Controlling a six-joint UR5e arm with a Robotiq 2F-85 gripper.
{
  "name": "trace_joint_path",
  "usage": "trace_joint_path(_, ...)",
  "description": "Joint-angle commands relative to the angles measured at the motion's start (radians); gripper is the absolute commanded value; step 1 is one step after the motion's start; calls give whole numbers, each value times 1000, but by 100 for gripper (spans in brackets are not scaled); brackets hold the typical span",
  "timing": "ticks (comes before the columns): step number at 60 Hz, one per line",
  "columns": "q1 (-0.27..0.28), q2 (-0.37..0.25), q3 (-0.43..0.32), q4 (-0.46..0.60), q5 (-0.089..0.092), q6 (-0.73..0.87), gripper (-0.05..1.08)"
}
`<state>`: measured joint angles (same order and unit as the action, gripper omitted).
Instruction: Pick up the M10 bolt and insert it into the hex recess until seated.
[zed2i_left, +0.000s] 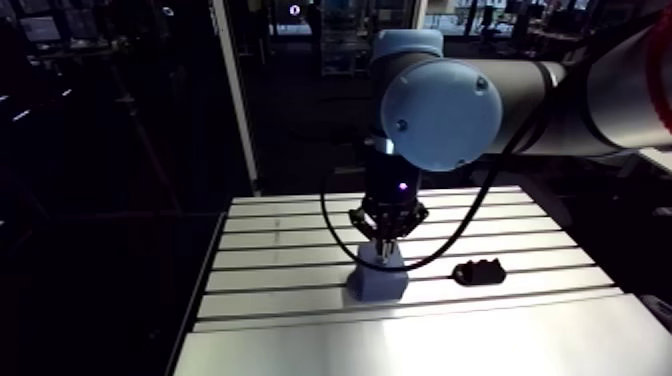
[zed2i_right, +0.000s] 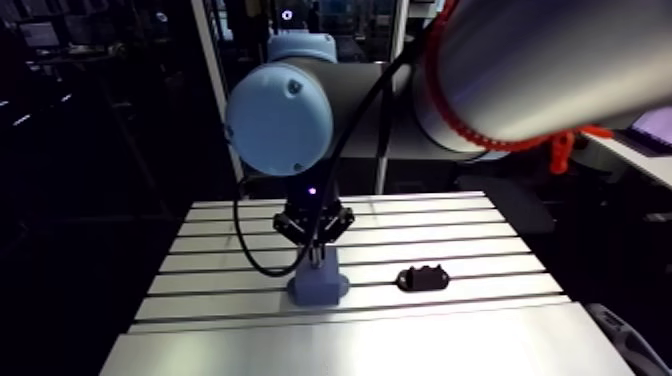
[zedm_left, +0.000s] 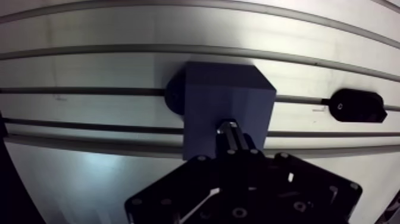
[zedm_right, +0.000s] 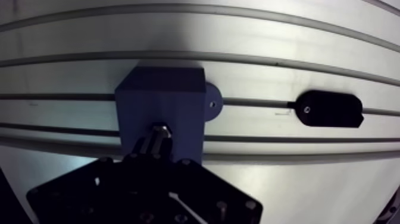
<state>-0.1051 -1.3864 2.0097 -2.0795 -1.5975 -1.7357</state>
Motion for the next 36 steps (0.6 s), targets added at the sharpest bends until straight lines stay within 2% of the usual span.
trace_joint_path(1, -4, 2, 5, -1, 0, 0, 108)
trace_joint_path(36, -4, 8, 10, -3, 0, 1, 108)
